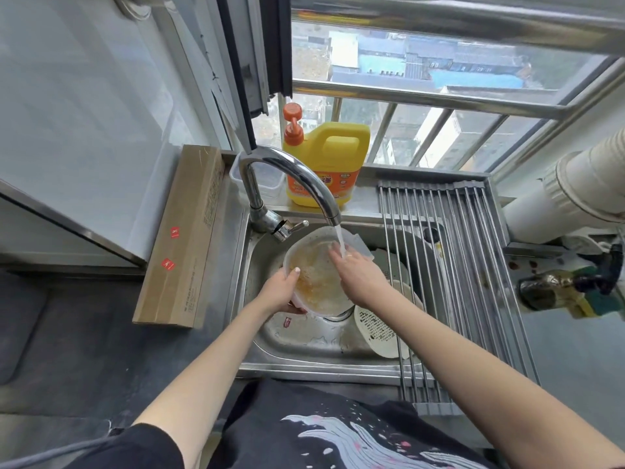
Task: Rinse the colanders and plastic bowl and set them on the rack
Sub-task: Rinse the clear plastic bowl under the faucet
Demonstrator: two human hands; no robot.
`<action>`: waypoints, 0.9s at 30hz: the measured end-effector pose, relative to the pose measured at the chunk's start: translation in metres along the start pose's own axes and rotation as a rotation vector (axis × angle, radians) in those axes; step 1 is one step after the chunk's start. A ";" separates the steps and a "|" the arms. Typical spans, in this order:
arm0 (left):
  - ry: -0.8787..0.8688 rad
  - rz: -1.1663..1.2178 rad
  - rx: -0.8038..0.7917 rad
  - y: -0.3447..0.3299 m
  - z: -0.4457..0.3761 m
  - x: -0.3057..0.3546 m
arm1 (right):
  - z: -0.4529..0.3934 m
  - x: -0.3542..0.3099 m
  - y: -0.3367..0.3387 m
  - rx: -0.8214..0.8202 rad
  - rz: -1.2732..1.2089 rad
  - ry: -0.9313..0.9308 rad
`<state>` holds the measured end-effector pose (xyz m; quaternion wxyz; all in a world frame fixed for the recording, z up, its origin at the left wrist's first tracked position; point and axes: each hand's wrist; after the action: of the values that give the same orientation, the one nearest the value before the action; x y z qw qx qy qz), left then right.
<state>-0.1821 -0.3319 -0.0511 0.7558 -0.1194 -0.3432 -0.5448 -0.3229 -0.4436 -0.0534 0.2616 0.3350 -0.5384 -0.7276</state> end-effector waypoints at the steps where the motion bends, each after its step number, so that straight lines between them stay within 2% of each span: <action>1: -0.019 -0.024 0.012 -0.001 -0.001 0.001 | -0.003 -0.002 -0.005 -0.028 0.014 -0.066; 3: -0.034 -0.042 0.028 -0.003 -0.002 0.000 | -0.005 -0.009 -0.015 -0.124 0.011 -0.087; 4: -0.033 -0.022 0.026 -0.004 0.001 0.001 | -0.006 -0.012 -0.018 -0.196 0.009 -0.014; 6: -0.023 0.022 0.014 -0.006 0.004 0.002 | -0.002 -0.014 -0.018 -0.389 0.069 0.268; 7: -0.015 0.033 0.004 -0.007 0.004 0.000 | 0.000 -0.011 -0.014 -0.452 0.108 0.376; 8: -0.006 0.034 -0.004 -0.007 0.004 -0.001 | -0.001 -0.006 -0.011 -0.445 0.132 0.412; 9: -0.016 0.024 0.000 -0.008 0.004 -0.001 | -0.004 0.000 -0.010 -0.392 0.166 0.374; 11: -0.040 -0.022 0.017 -0.008 0.003 -0.001 | -0.007 0.005 -0.008 -0.239 0.173 0.116; 12: -0.039 -0.033 0.020 -0.009 0.002 0.001 | -0.008 0.002 -0.008 -0.227 0.157 0.037; 13: -0.029 -0.013 0.020 -0.010 0.001 0.001 | -0.008 -0.004 -0.010 -0.259 0.144 0.068; 16: 0.020 0.069 -0.006 -0.011 -0.001 -0.001 | -0.001 -0.011 -0.008 -0.463 0.145 0.359; 17: 0.019 0.051 -0.013 -0.010 -0.001 -0.002 | -0.003 -0.006 -0.007 -0.444 0.156 0.367; 19: 0.000 0.009 0.001 -0.010 -0.001 -0.003 | -0.007 0.003 -0.008 -0.267 0.191 0.160; 20: -0.023 -0.011 0.023 -0.011 -0.001 -0.002 | -0.006 0.002 -0.007 -0.221 0.182 0.008; 21: -0.043 -0.038 0.053 -0.013 -0.003 -0.003 | -0.004 -0.004 -0.007 -0.233 0.158 -0.064; 22: -0.045 -0.052 0.087 -0.013 -0.006 -0.006 | 0.000 -0.011 -0.009 -0.313 0.129 -0.027; 24: -0.045 -0.053 0.128 -0.013 -0.011 -0.009 | 0.008 -0.019 -0.008 -0.581 0.067 0.113; 25: -0.049 -0.062 0.139 -0.011 -0.011 -0.009 | 0.012 -0.018 -0.006 -0.635 0.079 0.157; 26: -0.053 -0.059 0.147 -0.009 -0.010 -0.008 | 0.012 -0.011 -0.005 -0.598 0.137 0.148; 27: -0.047 -0.036 0.145 -0.008 -0.008 -0.006 | 0.011 -0.004 -0.008 -0.495 0.204 0.096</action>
<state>-0.1877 -0.3348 -0.0624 0.7442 -0.0707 -0.4014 -0.5292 -0.3290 -0.4319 -0.0578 0.4325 0.2390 -0.3623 -0.7903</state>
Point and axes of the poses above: each hand's wrist, its own z-axis away from the middle knuckle, its own y-axis out of the back of the hand, x = y × z, and after that the axes turned 6 degrees about x, right-handed
